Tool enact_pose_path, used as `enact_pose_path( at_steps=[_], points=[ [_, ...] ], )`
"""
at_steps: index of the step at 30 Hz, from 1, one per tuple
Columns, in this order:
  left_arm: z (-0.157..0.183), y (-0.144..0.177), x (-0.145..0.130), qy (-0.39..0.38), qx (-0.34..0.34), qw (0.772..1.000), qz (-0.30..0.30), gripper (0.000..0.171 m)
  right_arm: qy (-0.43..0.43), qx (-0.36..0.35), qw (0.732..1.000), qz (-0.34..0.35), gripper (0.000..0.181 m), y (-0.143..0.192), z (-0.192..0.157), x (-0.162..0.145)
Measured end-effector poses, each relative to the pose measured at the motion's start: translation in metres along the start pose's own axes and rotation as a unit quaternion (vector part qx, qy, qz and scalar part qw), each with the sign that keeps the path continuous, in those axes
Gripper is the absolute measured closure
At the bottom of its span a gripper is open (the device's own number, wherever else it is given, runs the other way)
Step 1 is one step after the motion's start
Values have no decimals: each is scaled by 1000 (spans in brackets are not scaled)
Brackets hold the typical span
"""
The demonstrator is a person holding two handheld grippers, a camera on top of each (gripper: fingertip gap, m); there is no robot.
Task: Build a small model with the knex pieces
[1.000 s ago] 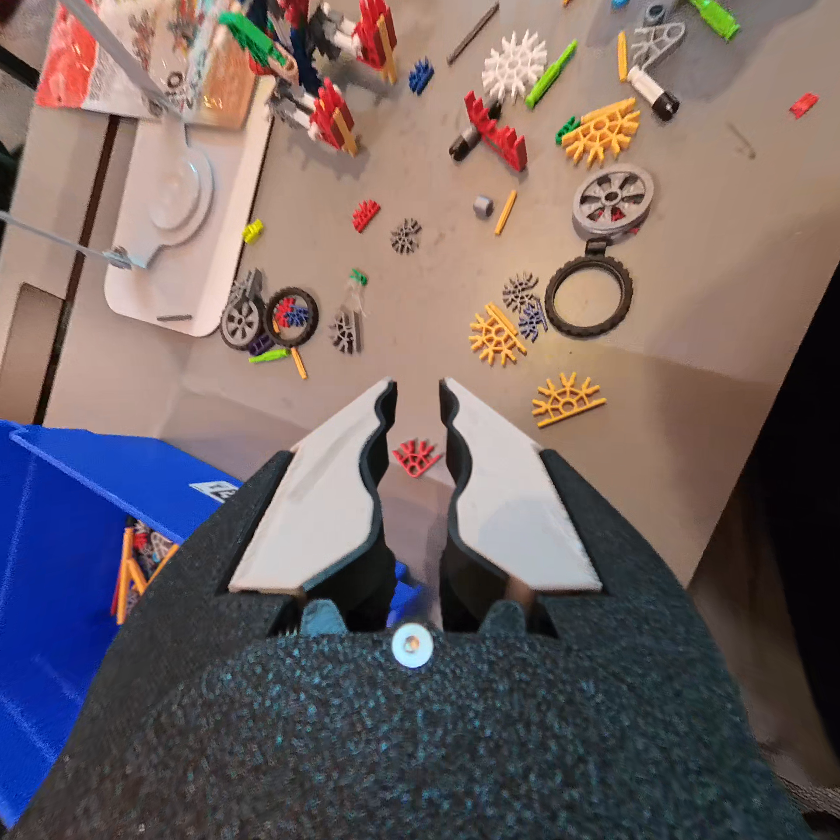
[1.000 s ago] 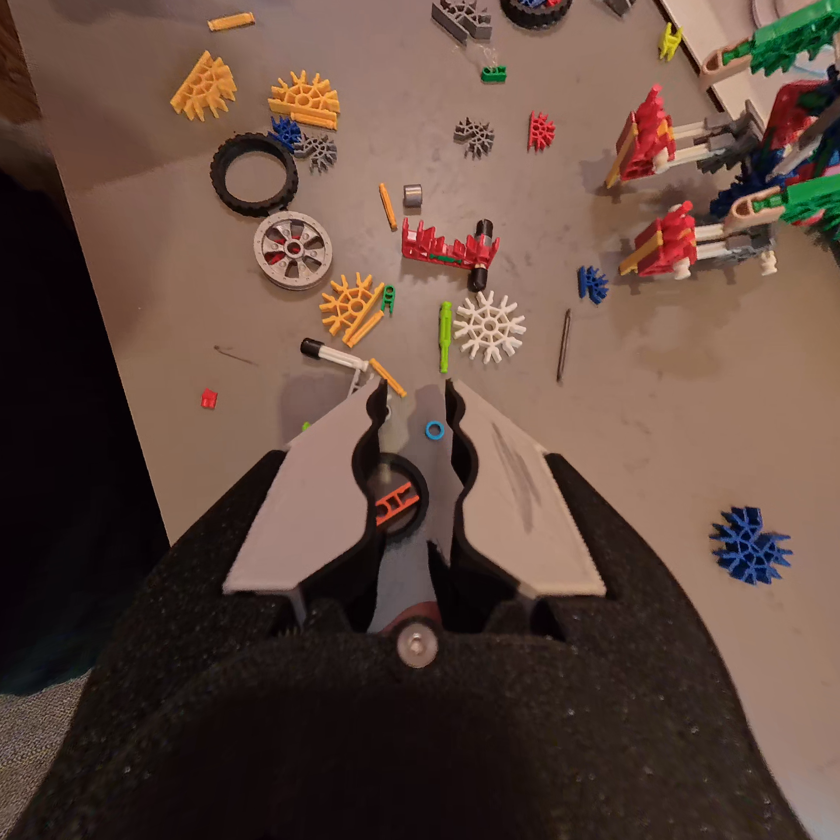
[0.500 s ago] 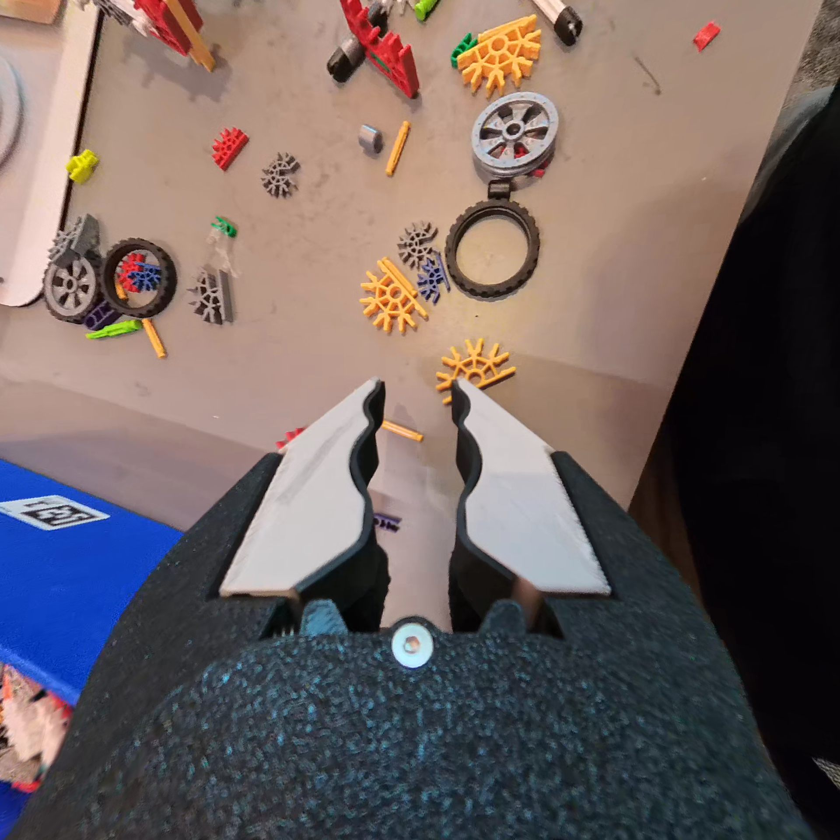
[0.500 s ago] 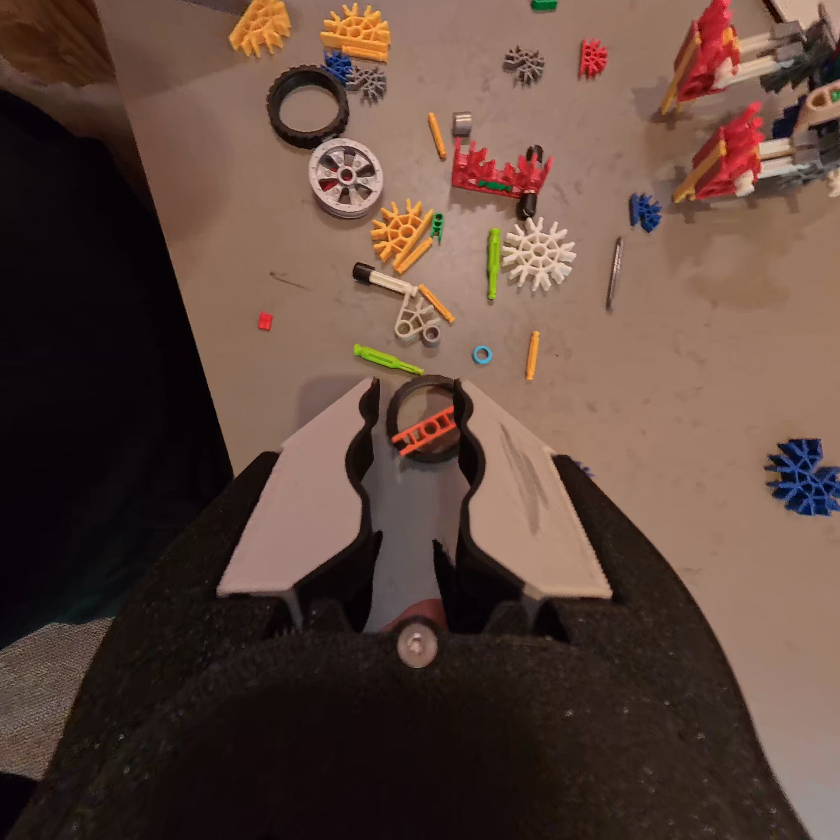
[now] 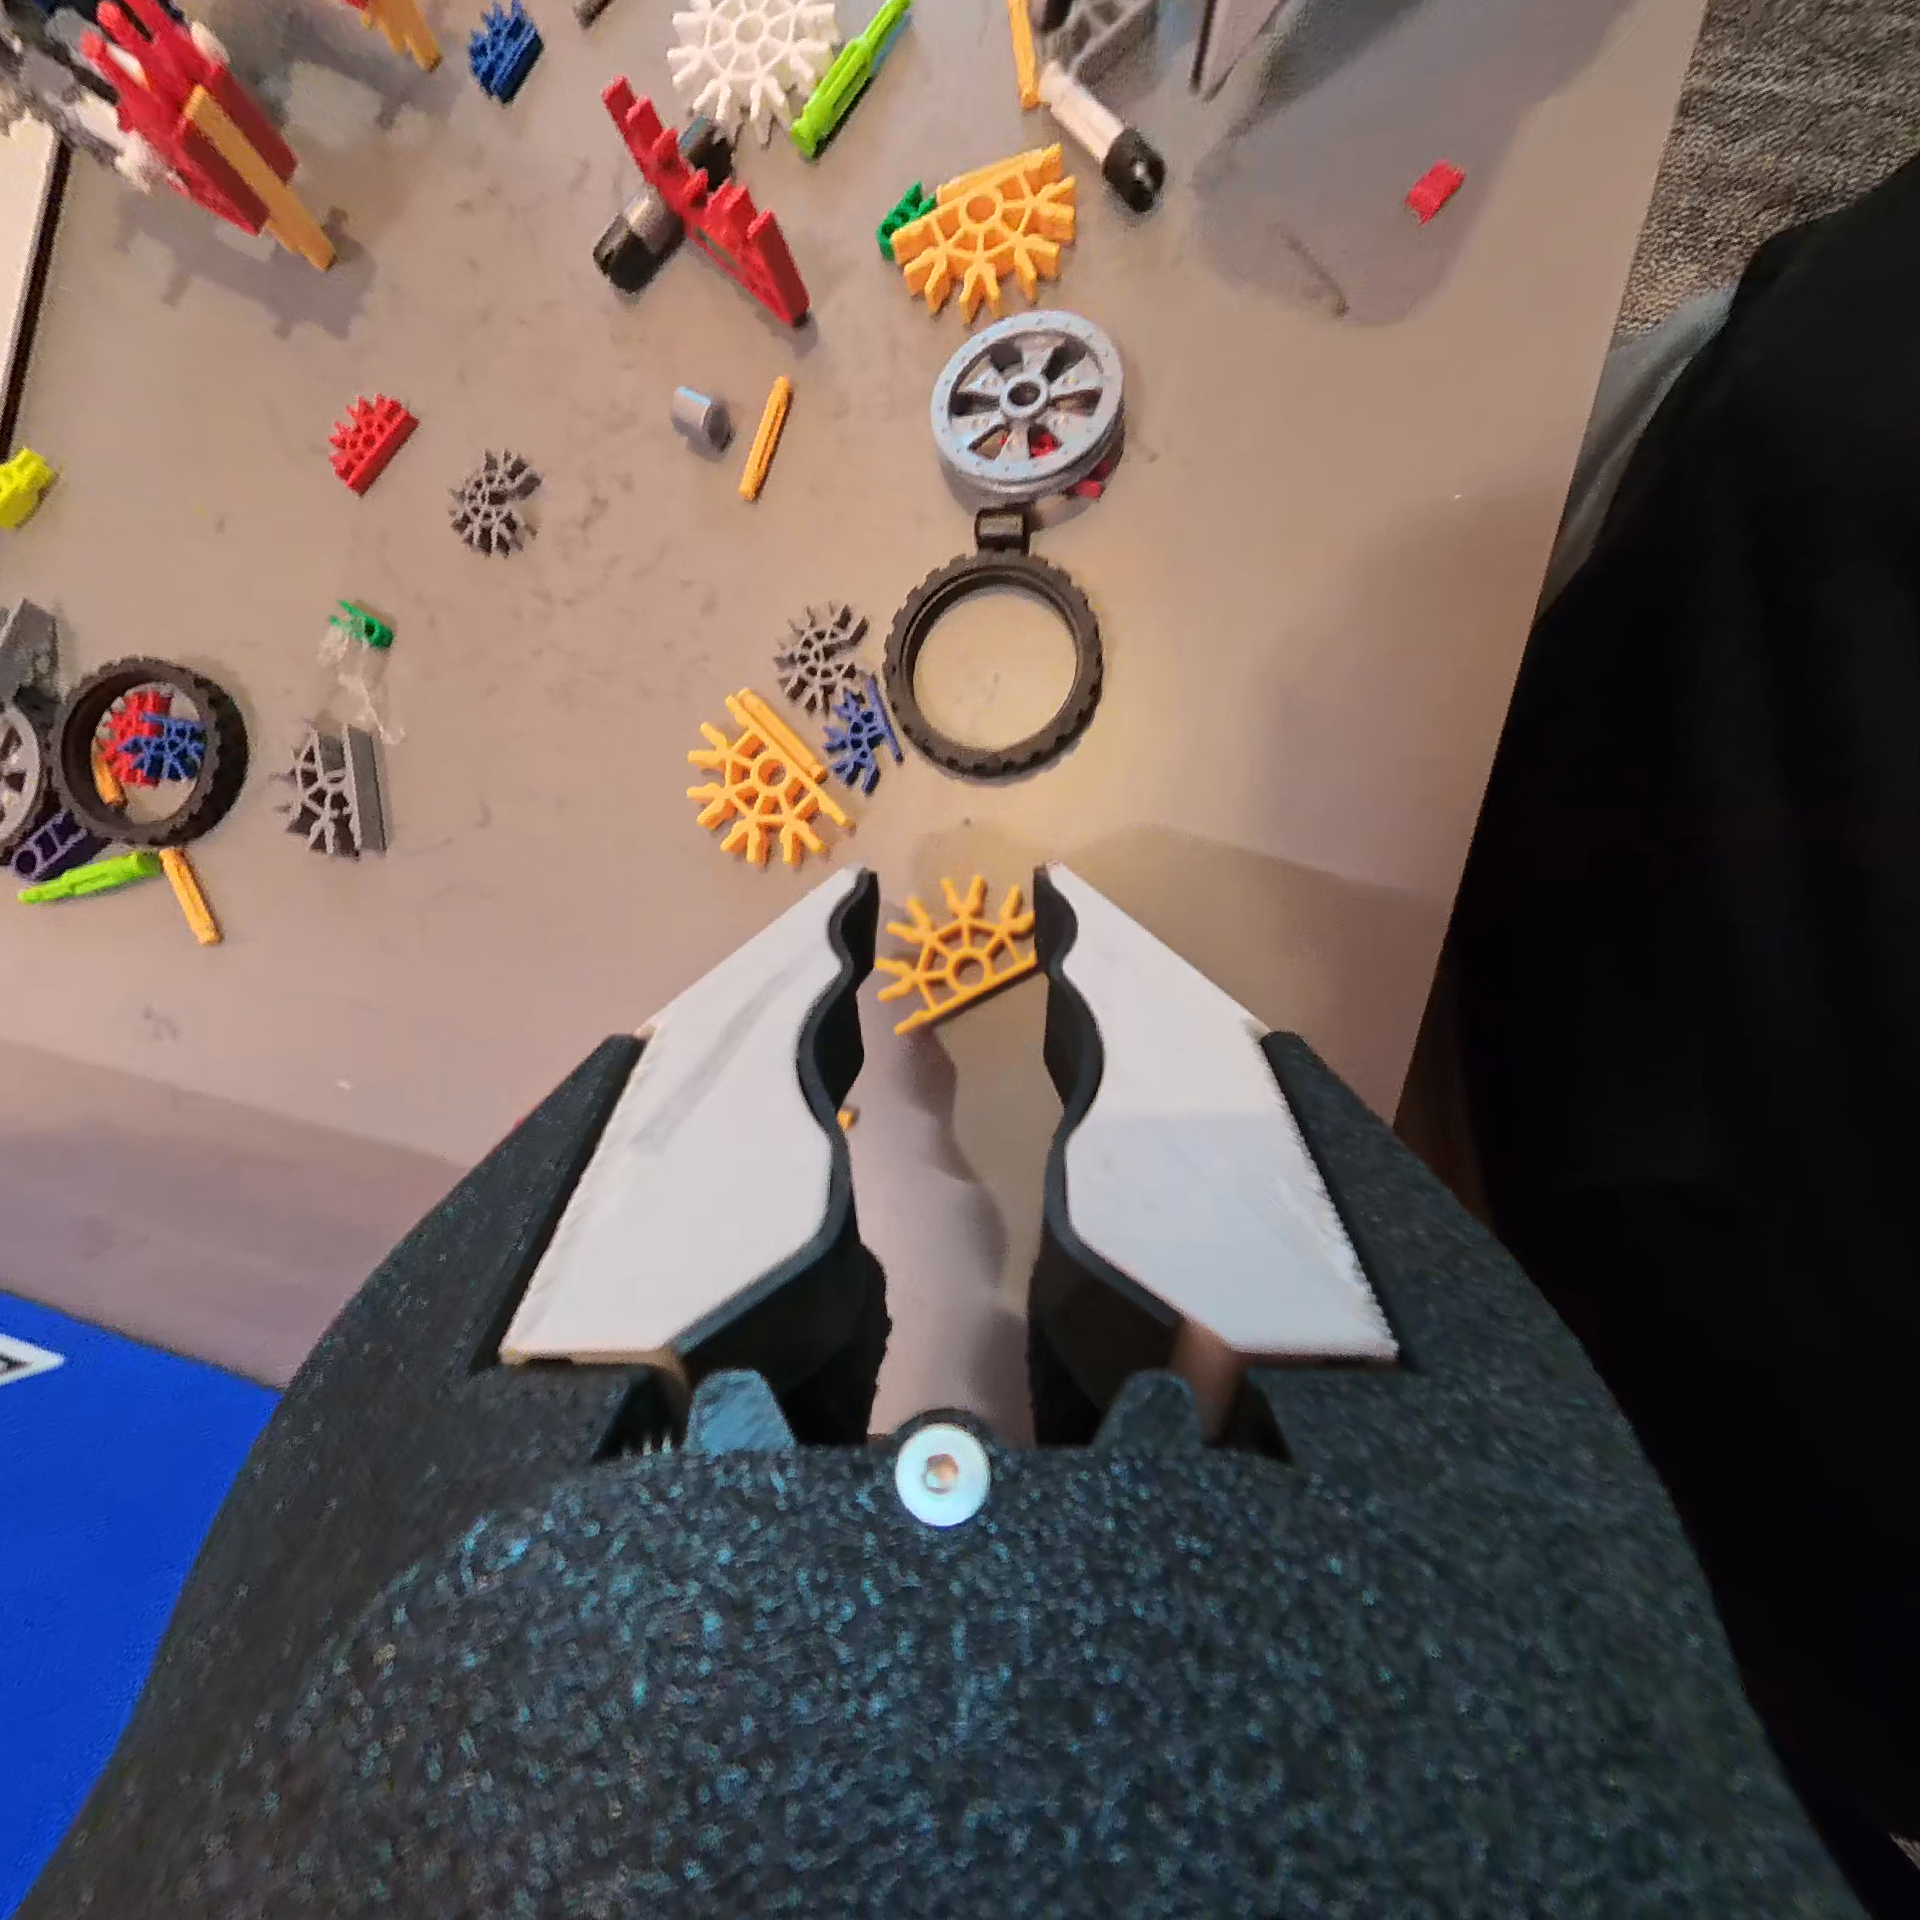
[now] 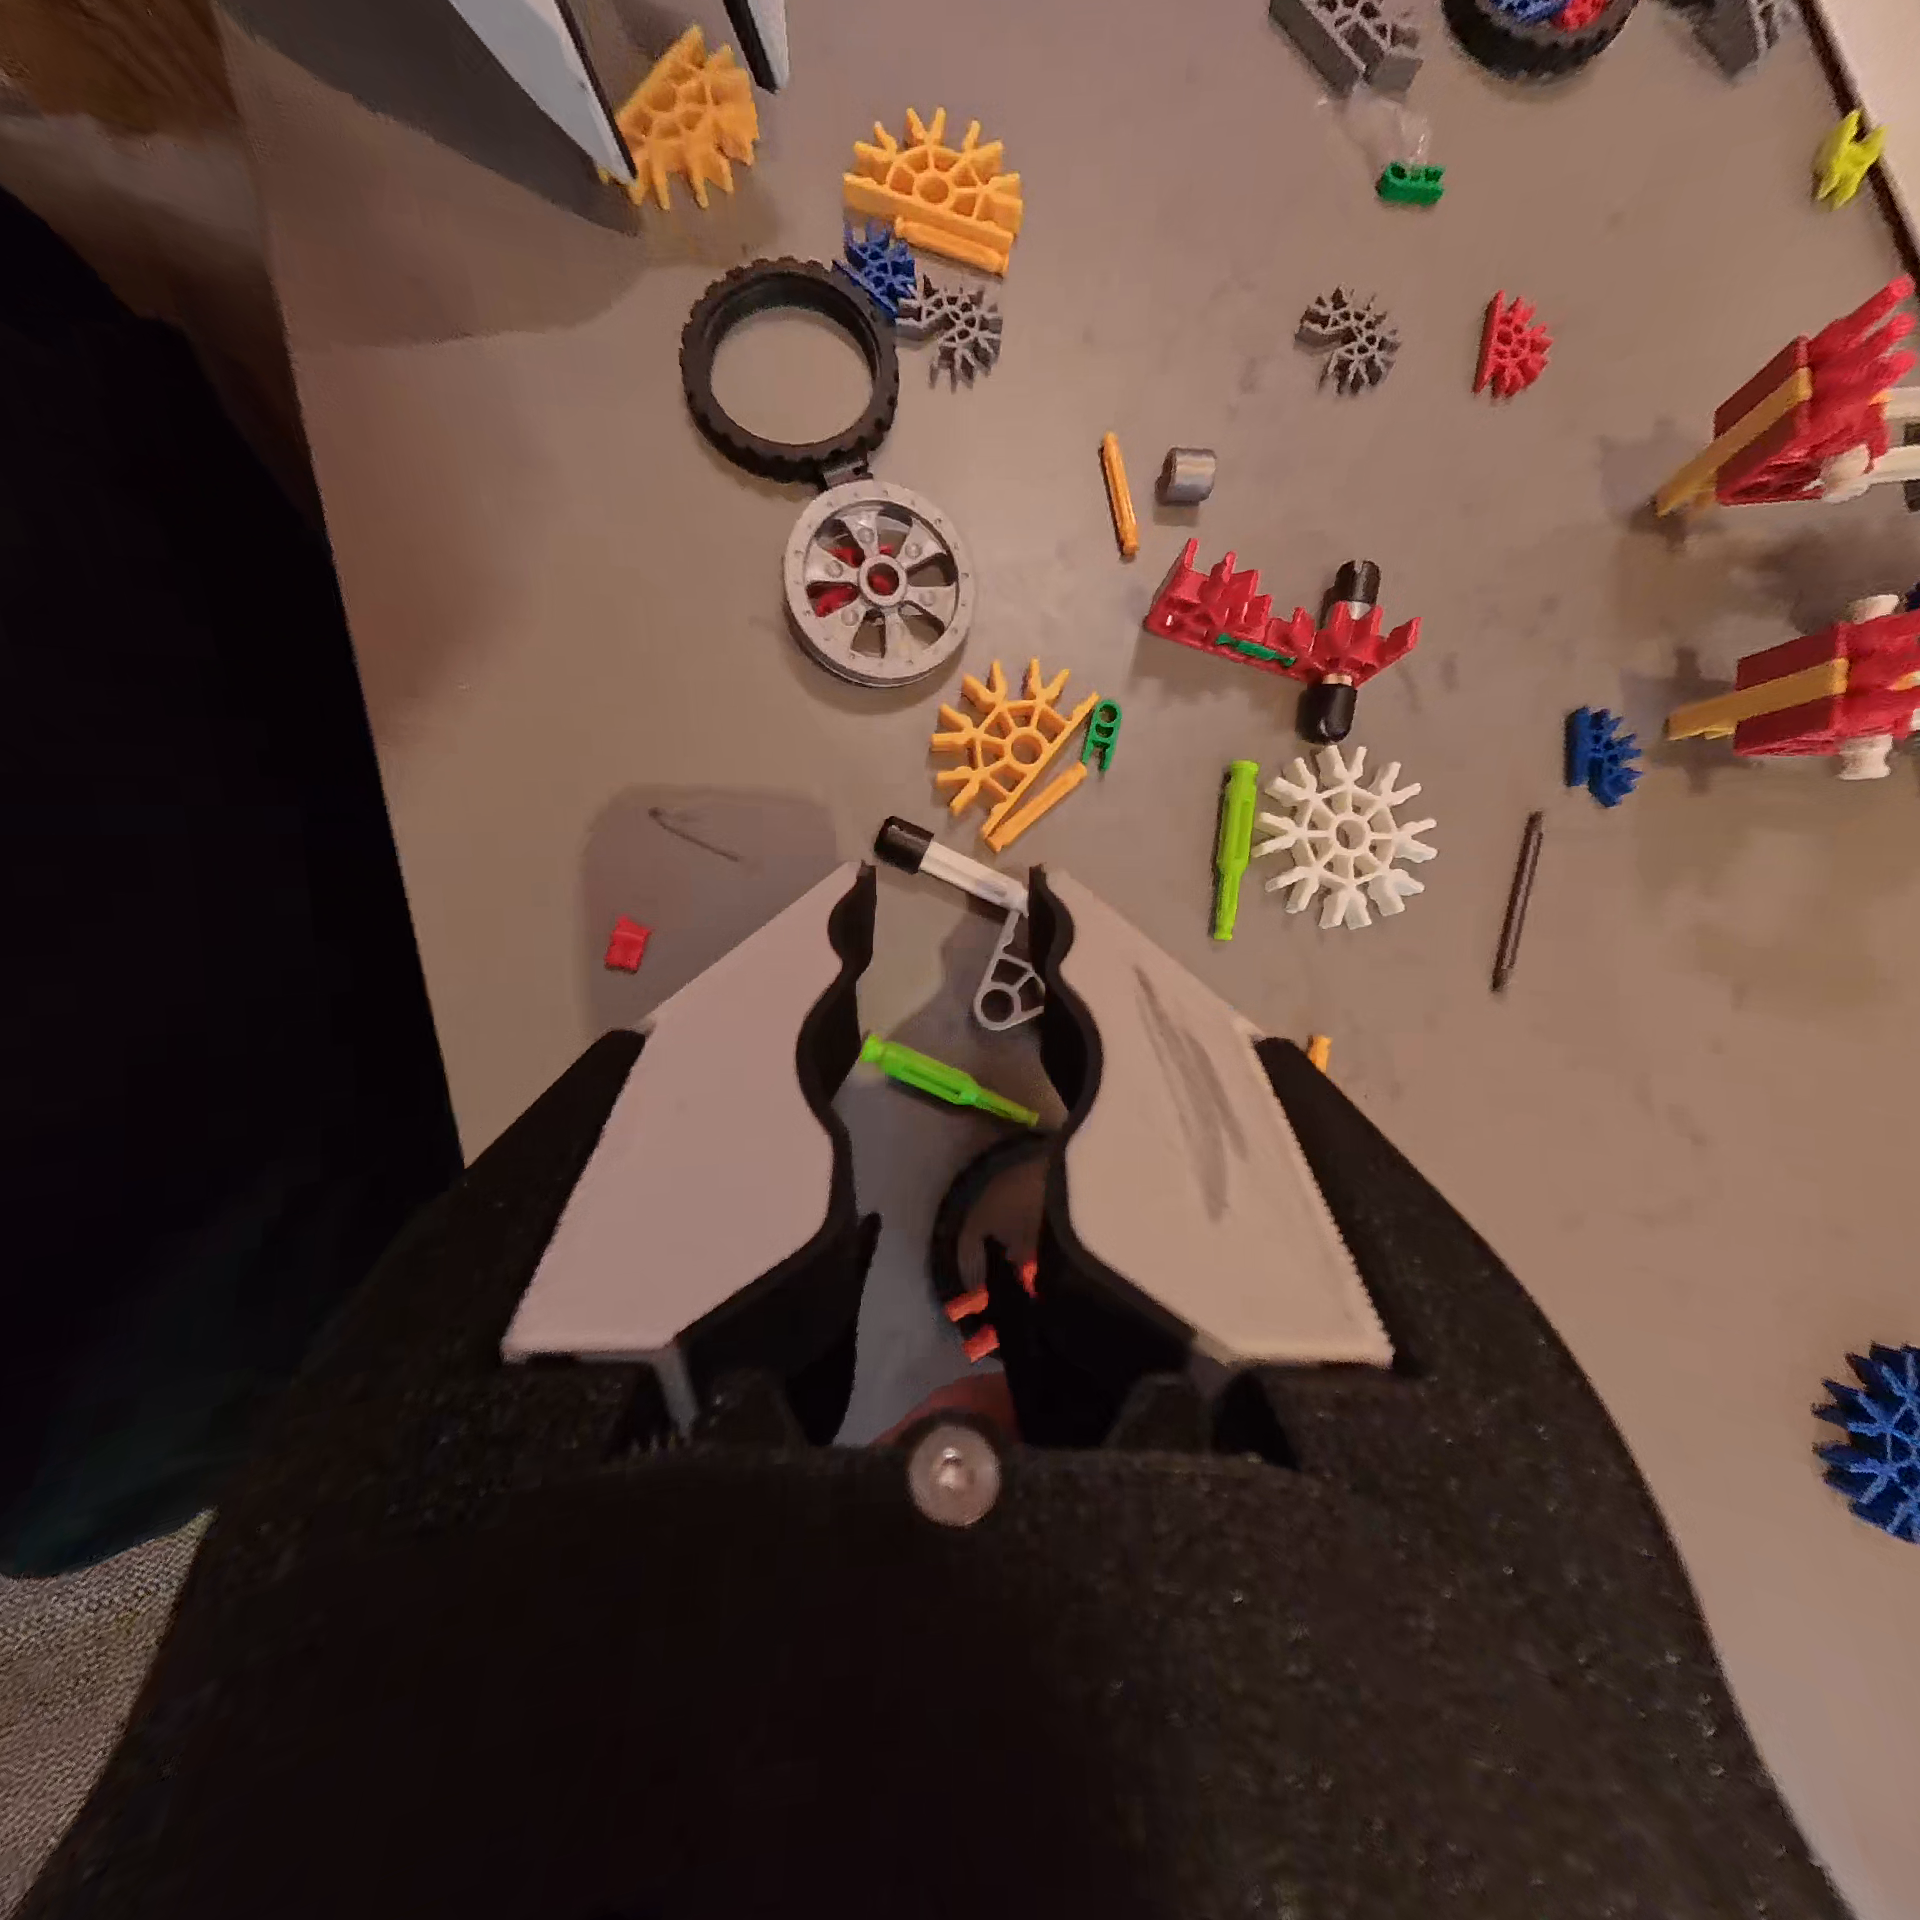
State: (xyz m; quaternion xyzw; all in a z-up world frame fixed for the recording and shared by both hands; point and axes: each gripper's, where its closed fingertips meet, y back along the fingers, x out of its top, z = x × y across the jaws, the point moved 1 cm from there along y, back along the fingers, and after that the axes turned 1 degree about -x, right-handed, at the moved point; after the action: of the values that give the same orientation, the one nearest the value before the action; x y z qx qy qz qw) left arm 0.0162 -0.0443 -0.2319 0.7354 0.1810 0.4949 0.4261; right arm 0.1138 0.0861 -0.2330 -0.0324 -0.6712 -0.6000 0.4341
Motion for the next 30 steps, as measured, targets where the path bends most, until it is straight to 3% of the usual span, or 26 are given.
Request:
enact_pose_path(
  at_steps=[7, 21, 30],
  points=[
    [9, -17, 27, -26, -16, 999, 31, 144, 20, -4, 999, -32, 176, -10, 1, -5],
    [7, -41, 96, -100, 8, 987, 123, 151, 11, 8, 999, 31, 176, 2, 3, 24],
    [5, -55, 103, -162, 29, 979, 118, 157, 20, 13, 999, 43, 176, 0, 4, 35]
  ],
)
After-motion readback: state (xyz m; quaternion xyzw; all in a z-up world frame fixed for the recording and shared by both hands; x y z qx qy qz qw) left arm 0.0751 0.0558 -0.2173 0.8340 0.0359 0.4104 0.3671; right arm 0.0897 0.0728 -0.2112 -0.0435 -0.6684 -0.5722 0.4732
